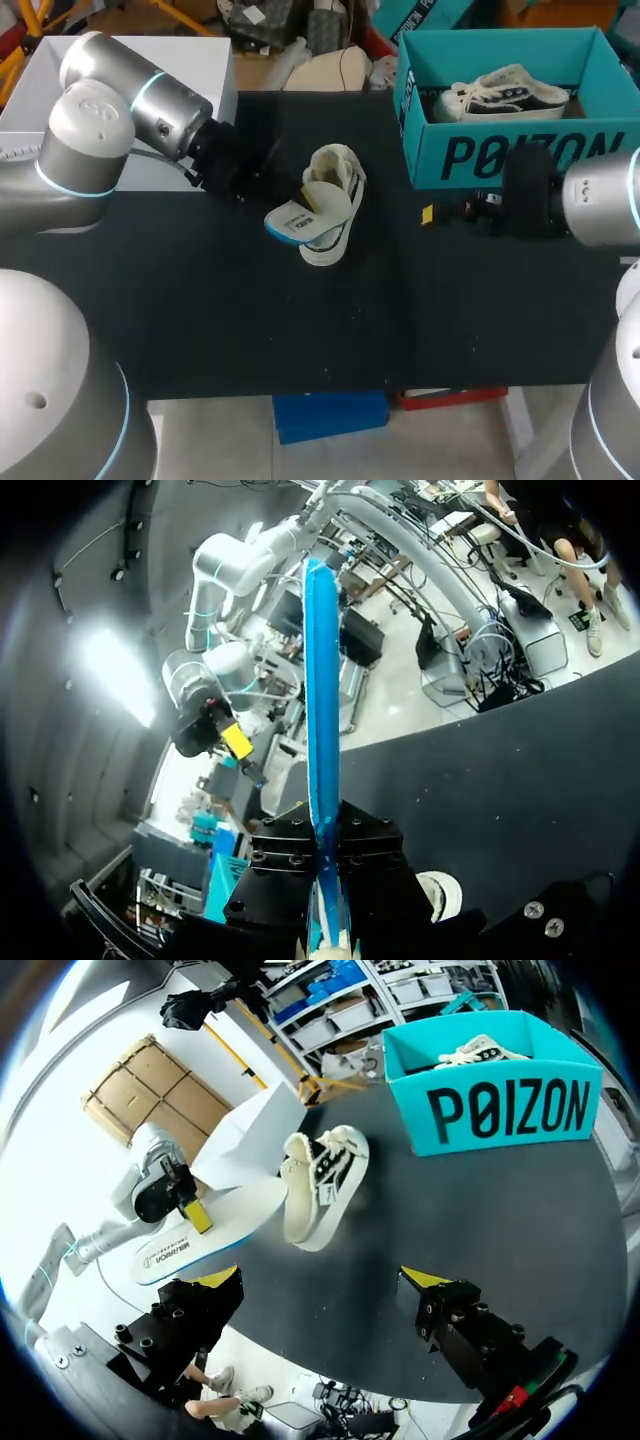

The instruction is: Take the shoe out of the shoebox, open the shoe tongue, remove and reinsert the insole, then place the shoe into the shoebox

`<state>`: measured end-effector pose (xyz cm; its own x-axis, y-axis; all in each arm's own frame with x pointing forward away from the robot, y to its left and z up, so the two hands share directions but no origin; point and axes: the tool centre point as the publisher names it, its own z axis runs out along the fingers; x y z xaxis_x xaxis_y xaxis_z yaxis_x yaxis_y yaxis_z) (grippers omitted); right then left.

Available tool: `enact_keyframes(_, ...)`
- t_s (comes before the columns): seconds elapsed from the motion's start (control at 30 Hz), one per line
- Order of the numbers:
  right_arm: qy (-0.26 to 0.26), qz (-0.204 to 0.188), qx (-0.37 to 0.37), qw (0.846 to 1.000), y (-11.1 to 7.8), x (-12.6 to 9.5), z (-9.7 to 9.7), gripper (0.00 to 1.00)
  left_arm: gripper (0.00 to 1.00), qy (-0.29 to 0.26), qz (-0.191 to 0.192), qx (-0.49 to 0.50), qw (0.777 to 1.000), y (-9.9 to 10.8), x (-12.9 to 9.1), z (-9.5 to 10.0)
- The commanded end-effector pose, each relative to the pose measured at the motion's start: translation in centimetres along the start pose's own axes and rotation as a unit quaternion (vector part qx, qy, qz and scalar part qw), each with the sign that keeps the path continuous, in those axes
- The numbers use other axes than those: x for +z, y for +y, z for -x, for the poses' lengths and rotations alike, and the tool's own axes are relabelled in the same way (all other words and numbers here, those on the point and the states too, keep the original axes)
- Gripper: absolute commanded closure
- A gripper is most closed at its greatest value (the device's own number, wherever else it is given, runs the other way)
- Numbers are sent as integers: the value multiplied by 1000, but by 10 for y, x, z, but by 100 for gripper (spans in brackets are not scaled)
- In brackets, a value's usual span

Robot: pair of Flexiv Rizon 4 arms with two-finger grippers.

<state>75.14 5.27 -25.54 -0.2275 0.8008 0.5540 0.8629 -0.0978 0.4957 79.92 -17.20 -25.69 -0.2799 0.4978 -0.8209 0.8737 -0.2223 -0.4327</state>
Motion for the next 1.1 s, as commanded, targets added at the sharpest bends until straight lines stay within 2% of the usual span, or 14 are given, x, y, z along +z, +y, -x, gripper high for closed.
enact_keyframes(0.03, -10, 5, 4, 1000, -10, -32, -1, 0, 100, 9, 18, -3, 1000, -6, -1, -1)
enact_keyframes(0.27, -18, 7, 4, 1000, -11, -33, -1, 0, 100, 30, 29, -4, 999, -17, -3, -7)
enact_keyframes(0.53, -18, 7, 4, 1000, -11, -33, -1, 0, 100, 56, 30, -8, 998, -20, -1, -33)
enact_keyframes(0.6, -18, 7, 4, 1000, -11, -33, -1, 0, 100, 85, 38, 6, 996, -17, -2, -40)
enact_keyframes(0.8, -18, 7, 4, 1000, -11, -33, -1, 0, 100, 76, 32, 13, 997, 0, 5, -54)
enact_keyframes(1.1, -18, 7, 4, 1000, -11, -33, -1, 0, 100, 71, 44, 65, 994, 28, 22, -72)
